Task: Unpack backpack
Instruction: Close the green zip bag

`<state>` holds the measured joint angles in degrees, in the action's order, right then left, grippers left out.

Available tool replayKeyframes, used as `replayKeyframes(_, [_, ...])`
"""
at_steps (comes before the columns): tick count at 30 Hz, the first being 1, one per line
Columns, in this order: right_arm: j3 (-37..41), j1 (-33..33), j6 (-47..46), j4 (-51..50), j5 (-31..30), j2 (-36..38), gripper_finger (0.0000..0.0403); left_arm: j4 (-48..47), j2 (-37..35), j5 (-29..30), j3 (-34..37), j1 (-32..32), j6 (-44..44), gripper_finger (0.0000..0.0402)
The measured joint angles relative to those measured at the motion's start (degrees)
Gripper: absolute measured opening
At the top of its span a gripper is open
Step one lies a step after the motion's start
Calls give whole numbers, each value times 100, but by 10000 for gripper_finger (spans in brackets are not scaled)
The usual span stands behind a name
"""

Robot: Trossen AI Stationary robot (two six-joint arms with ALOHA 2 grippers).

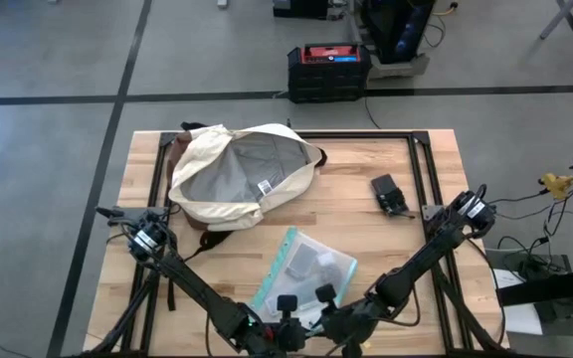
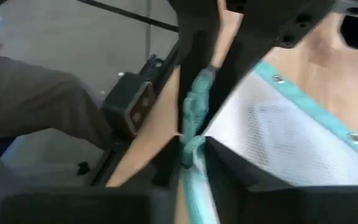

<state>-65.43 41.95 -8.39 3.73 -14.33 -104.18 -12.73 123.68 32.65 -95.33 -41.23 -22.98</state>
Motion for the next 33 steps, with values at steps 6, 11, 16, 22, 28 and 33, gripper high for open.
replayKeyframes(6, [-9, 31, -170, -135, -16, 0, 5, -264, 0, -85, 0, -1, -309, 24])
replayKeyframes(11, [-9, 51, -209, -275, -21, 2, 2, -472, 2, -129, 7, -46, -548, 53])
replayKeyframes(16, [-9, 39, -209, -275, -59, 7, 1, -440, 2, 50, 7, -39, -613, 68])
replayKeyframes(22, [-9, 39, -213, -285, -65, 13, 1, -332, 2, 262, 11, -28, -549, 61])
replayKeyframes(28, [-11, 44, -545, -513, -102, 37, 0, -314, 4, 459, 7, -42, -400, 4])
replayKeyframes(33, [-33, 128, -1143, -930, -157, 55, 0, -284, 15, 512, -31, -59, -319, 1])
